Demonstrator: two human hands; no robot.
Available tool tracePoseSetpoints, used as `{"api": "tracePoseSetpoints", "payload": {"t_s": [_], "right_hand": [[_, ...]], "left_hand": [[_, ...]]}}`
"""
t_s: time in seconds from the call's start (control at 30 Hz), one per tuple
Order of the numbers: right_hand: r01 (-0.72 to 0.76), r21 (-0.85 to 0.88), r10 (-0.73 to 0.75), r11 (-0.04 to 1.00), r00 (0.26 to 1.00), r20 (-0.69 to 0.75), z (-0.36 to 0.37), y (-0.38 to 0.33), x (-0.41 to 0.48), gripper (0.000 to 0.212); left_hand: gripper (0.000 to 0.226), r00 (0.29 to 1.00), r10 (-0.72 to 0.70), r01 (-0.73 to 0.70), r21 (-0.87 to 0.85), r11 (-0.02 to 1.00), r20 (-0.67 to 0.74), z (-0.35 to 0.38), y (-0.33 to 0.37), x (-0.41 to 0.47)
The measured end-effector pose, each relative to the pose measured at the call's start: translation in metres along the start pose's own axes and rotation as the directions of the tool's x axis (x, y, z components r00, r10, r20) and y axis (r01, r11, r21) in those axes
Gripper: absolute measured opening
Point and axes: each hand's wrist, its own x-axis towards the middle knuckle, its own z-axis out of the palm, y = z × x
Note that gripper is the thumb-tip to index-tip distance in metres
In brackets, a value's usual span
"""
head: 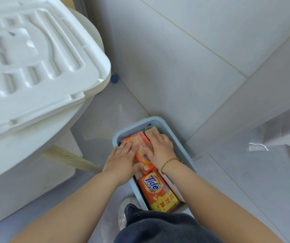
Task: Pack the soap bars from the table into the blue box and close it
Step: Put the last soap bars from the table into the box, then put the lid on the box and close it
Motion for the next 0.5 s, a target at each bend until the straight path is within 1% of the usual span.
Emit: {"api": "tracePoseSetpoints", "payload": {"t_s": [0.1,0.17,0.23,0.3,0.33,0.37,0.4,0.43,0.47,0.5], "right_hand": [[0.034,0.116,-0.014,0.993,0.986,-0.168,-0.031,-0.012,-0.01,0.053],[0.135,0.105,-0.102,0.985,0.957,-0.271,-0.06,-0.03,-0.018,0.051],[0.249,0.061,-0.209,0.967,0.902,-0.377,-0.089,-0.053,-0.028,0.049],[0.354,0.01,-0.3,0.935,0.807,-0.509,-0.116,-0.084,-0.041,0.043],[0.405,-0.041,-0.352,0.914,0.736,-0.577,-0.127,-0.102,-0.049,0.04],[0.449,-0.112,-0.412,0.887,0.658,-0.63,-0.137,-0.121,-0.058,0.038],[0.478,-0.175,-0.466,0.861,0.6,-0.651,-0.144,-0.137,-0.066,0.037],[0.505,-0.247,-0.53,0.827,0.555,-0.641,-0.149,-0.151,-0.073,0.037],[0.533,-0.329,-0.608,0.78,0.52,-0.599,-0.152,-0.167,-0.081,0.038],[0.556,-0.408,-0.682,0.724,0.489,-0.545,-0.152,-0.177,-0.088,0.04]], "left_hand": [[0.061,0.992,0.034,-0.045,-0.094,0.995,-0.121,-0.017,-0.005,-0.025],[0.054,0.968,0.085,-0.12,-0.138,0.983,-0.237,-0.032,-0.004,-0.052],[0.043,0.921,0.131,-0.209,-0.183,0.961,-0.367,-0.05,0.003,-0.084],[0.031,0.816,0.208,-0.33,-0.139,0.934,-0.54,-0.074,0.01,-0.12],[0.028,0.74,0.26,-0.393,-0.085,0.916,-0.621,-0.087,0.012,-0.139],[0.026,0.643,0.31,-0.454,-0.023,0.891,-0.7,-0.099,0.012,-0.159],[0.024,0.562,0.332,-0.485,0.023,0.874,-0.757,-0.109,0.01,-0.174],[0.022,0.5,0.337,-0.479,0.069,0.875,-0.798,-0.117,0.007,-0.186],[0.024,0.449,0.314,-0.428,0.108,0.897,-0.836,-0.125,0.001,-0.201],[0.028,0.414,0.261,-0.338,0.119,0.934,-0.872,-0.131,-0.007,-0.212]]}}
